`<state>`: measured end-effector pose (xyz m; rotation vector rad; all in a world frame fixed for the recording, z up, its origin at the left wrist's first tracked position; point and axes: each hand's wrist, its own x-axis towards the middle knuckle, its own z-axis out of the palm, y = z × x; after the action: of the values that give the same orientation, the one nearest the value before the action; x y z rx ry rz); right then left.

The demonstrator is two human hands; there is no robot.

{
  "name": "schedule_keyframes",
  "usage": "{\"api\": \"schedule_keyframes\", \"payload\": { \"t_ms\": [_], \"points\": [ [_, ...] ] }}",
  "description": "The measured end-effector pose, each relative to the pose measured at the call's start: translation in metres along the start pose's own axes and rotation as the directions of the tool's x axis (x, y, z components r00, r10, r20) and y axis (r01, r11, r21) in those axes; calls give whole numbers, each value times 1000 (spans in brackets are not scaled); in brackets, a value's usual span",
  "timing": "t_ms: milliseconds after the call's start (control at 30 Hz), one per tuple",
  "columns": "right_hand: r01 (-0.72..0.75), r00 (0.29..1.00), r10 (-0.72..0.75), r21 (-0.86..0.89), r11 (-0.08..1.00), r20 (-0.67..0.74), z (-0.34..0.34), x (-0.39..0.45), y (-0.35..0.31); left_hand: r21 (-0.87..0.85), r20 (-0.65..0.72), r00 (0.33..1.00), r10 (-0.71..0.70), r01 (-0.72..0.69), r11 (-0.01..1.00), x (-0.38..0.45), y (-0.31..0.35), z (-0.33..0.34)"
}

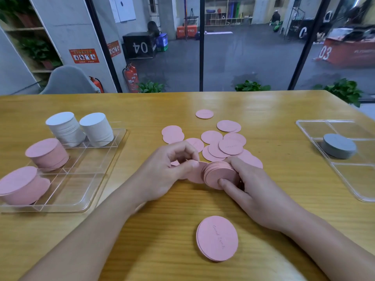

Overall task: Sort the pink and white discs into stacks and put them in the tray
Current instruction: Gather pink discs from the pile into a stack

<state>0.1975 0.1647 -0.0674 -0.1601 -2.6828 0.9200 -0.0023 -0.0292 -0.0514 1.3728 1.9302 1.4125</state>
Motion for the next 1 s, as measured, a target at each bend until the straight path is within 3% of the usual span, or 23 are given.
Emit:
{"api": "schedule_keyframes", "payload": {
  "t_ms": [333, 533, 600, 733, 867, 933, 1000],
  "points": [
    [-11, 1000, 12, -60, 998, 18, 5, 0, -4, -15, 103, 994, -20, 21, 1000, -8, 10, 20],
    [-14, 999, 22, -171, 985, 46, 9, 0, -14, 129, 64, 998, 9, -17, 991, -8, 7, 22],
    [-9, 1000, 10, -107, 994, 15, 6, -1, -12, 132, 62, 998, -3, -5, 991, -8, 6, 19],
    [-28, 984, 34, 37, 999, -174, -1, -1, -11, 149, 50, 999, 10, -17, 989, -7, 3, 15],
    [-37, 974, 57, 95, 995, -217, -5, 1, -17, 88, 67, 998, 4, -10, 996, -8, 1, 8],
    [-77, 969, 121, 203, 976, -215, -12, 0, -20, 117, -13, 999, 29, -28, 993, -6, -3, -1],
    [-140, 956, 232, 417, 898, -181, -20, -6, -24, 229, -135, 990, 52, -20, 973, -4, -11, -15]
  ]
}}
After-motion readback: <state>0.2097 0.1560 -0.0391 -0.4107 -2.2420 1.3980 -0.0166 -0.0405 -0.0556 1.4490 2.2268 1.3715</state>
